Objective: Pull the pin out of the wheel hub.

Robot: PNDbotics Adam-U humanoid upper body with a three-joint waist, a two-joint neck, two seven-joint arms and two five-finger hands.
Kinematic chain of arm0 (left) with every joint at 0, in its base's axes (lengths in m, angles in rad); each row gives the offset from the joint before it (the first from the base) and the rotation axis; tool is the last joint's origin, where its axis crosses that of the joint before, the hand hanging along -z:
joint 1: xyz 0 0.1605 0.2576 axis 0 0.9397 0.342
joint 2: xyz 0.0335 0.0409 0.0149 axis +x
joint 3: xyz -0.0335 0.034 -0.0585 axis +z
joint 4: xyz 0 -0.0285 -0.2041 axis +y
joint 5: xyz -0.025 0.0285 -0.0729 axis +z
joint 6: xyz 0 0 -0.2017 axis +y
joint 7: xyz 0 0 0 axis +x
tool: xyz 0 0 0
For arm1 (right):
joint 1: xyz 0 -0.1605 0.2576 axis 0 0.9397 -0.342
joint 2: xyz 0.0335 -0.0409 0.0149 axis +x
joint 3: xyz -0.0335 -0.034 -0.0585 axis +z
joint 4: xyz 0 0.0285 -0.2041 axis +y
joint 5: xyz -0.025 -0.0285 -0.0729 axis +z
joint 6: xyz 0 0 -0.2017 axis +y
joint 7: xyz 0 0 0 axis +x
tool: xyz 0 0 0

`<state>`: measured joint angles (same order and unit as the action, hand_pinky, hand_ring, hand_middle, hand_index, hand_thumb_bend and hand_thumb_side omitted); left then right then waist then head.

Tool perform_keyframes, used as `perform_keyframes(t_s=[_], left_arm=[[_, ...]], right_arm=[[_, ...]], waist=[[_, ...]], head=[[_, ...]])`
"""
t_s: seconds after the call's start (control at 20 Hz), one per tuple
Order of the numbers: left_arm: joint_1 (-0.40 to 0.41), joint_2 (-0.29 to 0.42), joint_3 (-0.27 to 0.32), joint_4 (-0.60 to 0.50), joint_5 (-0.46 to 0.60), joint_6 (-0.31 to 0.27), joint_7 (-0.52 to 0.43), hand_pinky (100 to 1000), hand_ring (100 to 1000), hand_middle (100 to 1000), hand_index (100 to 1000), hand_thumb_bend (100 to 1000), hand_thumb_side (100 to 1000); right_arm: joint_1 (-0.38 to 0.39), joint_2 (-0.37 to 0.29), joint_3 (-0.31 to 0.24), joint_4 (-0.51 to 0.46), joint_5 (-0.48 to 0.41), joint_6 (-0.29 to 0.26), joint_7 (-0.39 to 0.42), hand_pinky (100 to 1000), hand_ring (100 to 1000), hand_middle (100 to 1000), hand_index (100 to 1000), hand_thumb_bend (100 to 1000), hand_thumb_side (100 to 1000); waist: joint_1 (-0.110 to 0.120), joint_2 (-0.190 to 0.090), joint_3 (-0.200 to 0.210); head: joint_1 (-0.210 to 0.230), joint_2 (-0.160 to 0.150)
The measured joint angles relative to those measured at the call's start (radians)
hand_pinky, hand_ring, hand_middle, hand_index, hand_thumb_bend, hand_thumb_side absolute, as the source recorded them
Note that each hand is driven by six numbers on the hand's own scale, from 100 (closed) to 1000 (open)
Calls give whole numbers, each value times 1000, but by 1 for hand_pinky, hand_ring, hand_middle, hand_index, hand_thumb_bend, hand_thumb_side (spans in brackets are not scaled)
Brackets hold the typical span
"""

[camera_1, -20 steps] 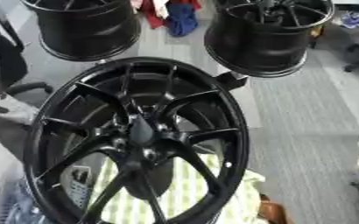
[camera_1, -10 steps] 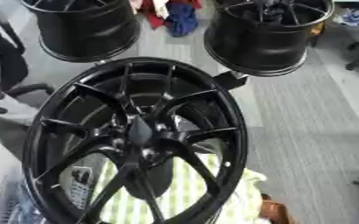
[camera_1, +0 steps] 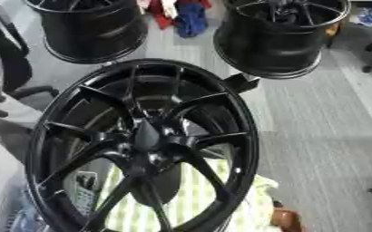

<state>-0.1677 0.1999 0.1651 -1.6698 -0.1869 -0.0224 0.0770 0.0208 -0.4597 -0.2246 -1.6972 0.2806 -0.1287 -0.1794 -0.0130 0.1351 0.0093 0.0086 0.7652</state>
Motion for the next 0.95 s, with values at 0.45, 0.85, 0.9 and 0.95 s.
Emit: perform_keyframes(t_s=[0.45, 0.85, 0.9, 0.95], left_arm=[[-1, -10, -1, 0, 3, -4, 5, 545, 692, 691, 793, 266, 628], [-1, -19, -2, 1, 8, -7, 27, 541, 691, 687, 785, 260, 621], [-1, -22, -2, 1, 9, -7, 31, 541, 691, 687, 784, 260, 621], [-1, -26, -2, 1, 10, -7, 34, 541, 692, 687, 784, 260, 622]], right_arm=[[-81, 92, 132, -56, -150, -26, 86, 837, 773, 883, 964, 100, 280], [-116, 166, 200, -42, -240, -28, 154, 832, 763, 876, 961, 100, 273], [-118, 174, 204, -38, -250, -28, 157, 831, 762, 875, 961, 100, 271], [-118, 180, 207, -34, -261, -28, 160, 831, 761, 874, 960, 100, 271]], waist=[[2, 2, 11], [2, 5, 15], [2, 5, 15], [2, 5, 15]], head=[[-13, 0], [-12, 0], [-12, 0], [-12, 0]])
